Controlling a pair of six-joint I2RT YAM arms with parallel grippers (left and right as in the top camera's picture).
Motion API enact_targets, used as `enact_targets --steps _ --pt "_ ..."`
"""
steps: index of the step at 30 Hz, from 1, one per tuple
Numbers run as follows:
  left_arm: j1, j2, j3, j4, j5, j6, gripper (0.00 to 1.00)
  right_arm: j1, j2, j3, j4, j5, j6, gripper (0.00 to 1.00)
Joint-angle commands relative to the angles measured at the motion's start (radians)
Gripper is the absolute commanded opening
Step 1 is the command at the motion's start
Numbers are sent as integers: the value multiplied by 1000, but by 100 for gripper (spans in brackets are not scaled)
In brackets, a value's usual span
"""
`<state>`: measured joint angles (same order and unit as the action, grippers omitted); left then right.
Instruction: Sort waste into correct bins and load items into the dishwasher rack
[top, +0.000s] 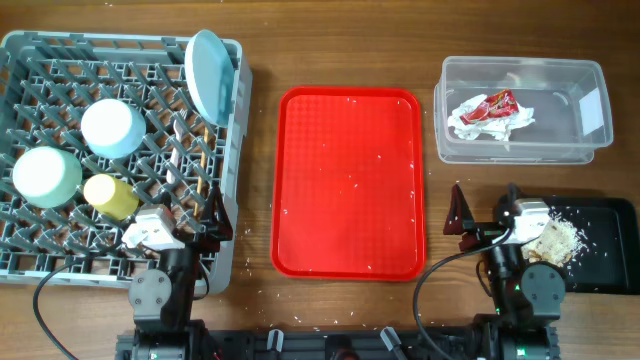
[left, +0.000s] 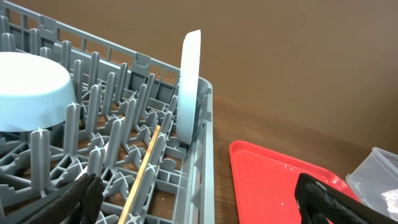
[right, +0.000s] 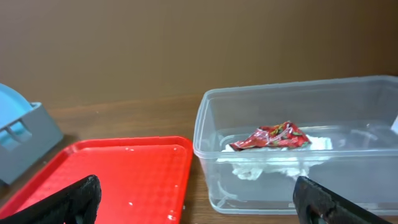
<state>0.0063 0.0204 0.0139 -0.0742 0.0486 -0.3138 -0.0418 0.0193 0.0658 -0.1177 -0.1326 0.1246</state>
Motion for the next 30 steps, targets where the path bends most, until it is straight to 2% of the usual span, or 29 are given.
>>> enact_targets --steps 1,14,19,23,30 --pt "-5 -7 -8 -1 -17 -8 100 5 -16 -9 0 35 -82 100" --pt "-5 -7 -8 -1 -16 -9 100 5 -16 -9 16 39 -98 100" --pt "-5 -7 -8 -1 -17 -9 100 5 -16 -10 174 34 -145 100" --pt "-5 -7 -8 -1 -17 -9 100 5 -16 -62 233 30 -147 100" --pt "-5 -7 -8 -1 -17 -9 100 5 -16 -61 121 39 -250 100"
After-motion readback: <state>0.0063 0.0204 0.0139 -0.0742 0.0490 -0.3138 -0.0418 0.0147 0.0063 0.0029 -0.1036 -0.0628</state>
